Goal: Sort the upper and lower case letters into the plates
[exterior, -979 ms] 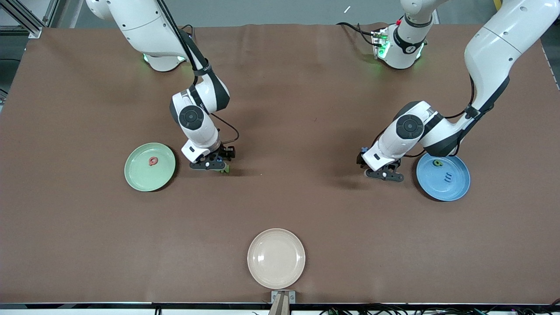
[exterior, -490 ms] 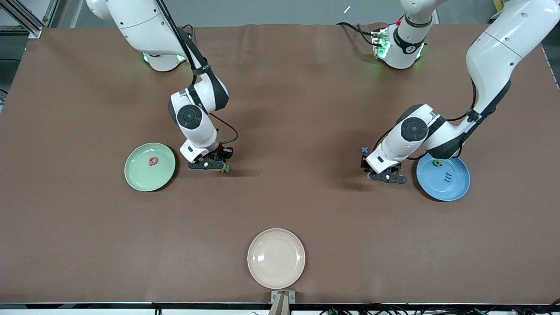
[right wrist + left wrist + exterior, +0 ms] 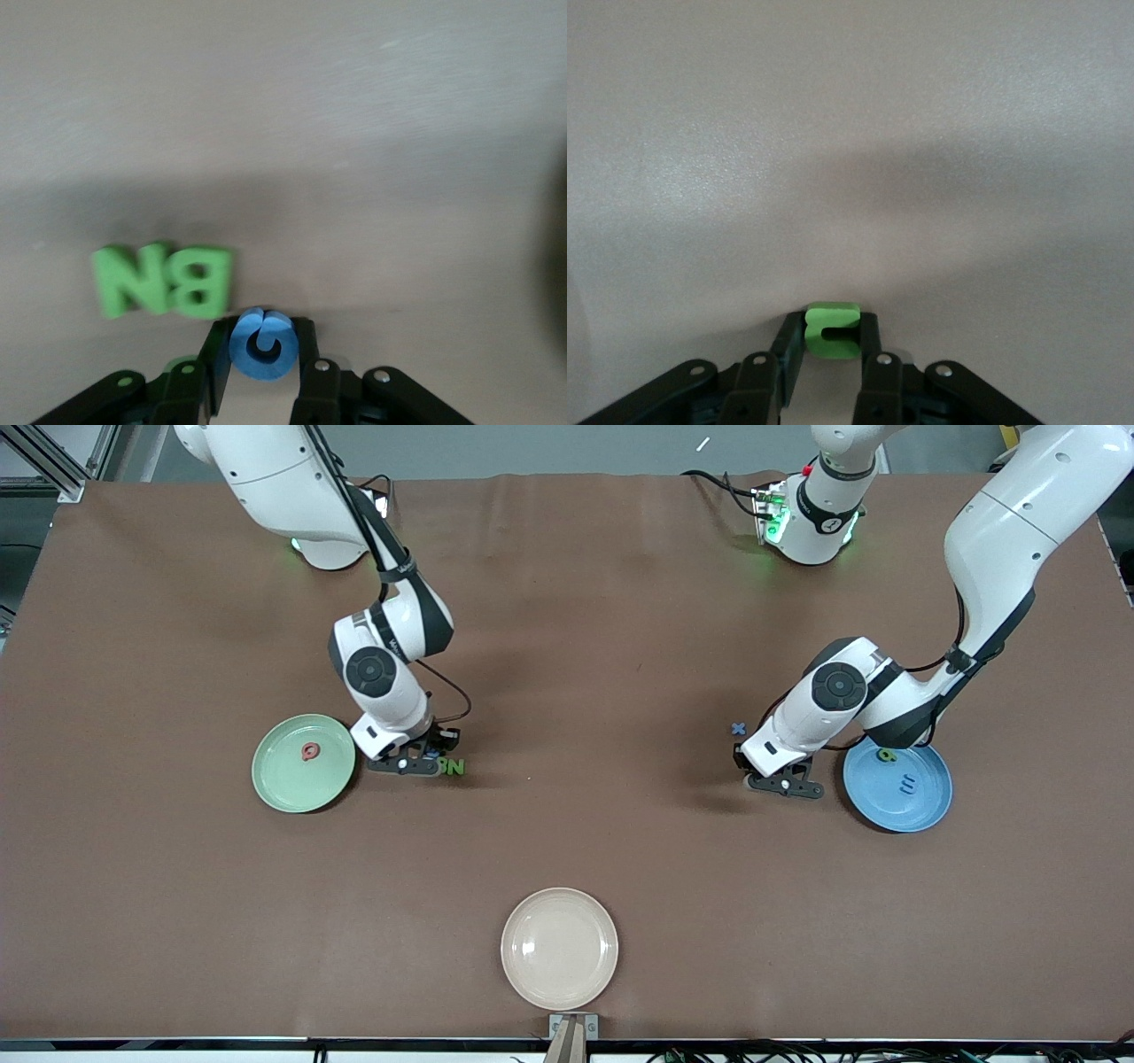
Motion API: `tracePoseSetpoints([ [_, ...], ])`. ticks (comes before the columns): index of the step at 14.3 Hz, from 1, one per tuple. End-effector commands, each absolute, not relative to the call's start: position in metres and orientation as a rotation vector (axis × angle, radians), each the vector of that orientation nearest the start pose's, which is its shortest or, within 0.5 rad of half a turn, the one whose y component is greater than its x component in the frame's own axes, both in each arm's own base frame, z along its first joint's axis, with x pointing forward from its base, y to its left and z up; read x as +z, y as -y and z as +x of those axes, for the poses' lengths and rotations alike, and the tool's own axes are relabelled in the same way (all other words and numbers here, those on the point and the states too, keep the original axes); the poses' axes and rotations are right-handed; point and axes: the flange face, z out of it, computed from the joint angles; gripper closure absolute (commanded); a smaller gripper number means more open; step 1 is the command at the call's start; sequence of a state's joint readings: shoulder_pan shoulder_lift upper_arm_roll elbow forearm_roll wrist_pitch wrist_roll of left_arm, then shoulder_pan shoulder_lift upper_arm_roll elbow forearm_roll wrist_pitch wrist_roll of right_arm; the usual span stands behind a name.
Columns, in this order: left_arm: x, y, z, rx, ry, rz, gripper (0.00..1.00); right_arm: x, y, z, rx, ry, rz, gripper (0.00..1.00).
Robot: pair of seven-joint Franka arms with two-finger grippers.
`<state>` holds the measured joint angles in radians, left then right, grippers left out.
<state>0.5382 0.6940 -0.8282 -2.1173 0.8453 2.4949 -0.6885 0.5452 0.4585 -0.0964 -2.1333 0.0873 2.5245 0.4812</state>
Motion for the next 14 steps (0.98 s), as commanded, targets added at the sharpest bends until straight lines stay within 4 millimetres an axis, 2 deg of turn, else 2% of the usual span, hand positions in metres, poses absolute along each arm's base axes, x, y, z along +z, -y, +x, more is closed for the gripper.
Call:
tracePoseSetpoints([
  [1, 0.175, 0.177, 0.537, -0.088, -0.293, -3.154, 0.8, 0.227, -0.203, 0.528, 0.195, -0.152, -3.155, 1.0],
  [3, 0.177, 0.171, 0.54, -0.097, -0.281, -3.148, 0.83, 0.25, -0.164, 0.542, 0.244, -0.1, -3.141, 1.0],
  [5, 0.189, 0.167, 0.544, -0.129, -0.274, -3.127, 0.83, 0.263, -0.12, 0.551, 0.272, 0.006, -3.122, 1.0],
  [8, 0.216, 0.155, 0.554, -0.199, -0.247, -3.087, 0.83, 0.25, -0.056, 0.551, 0.295, 0.06, -3.1, 1.0],
  [11, 0.238, 0.123, 0.565, -0.246, -0.16, -3.092, 0.85, 0.217, -0.041, 0.528, 0.218, 0.039, -3.112, 1.0],
  [13, 0.249, 0.097, 0.567, -0.196, -0.172, -3.07, 0.85, 0.197, -0.031, 0.526, 0.202, 0.034, -3.117, 1.0],
  [14, 0.253, 0.079, 0.569, -0.178, -0.19, -3.063, 0.85, 0.196, -0.031, 0.526, 0.205, 0.034, -3.118, 1.0],
])
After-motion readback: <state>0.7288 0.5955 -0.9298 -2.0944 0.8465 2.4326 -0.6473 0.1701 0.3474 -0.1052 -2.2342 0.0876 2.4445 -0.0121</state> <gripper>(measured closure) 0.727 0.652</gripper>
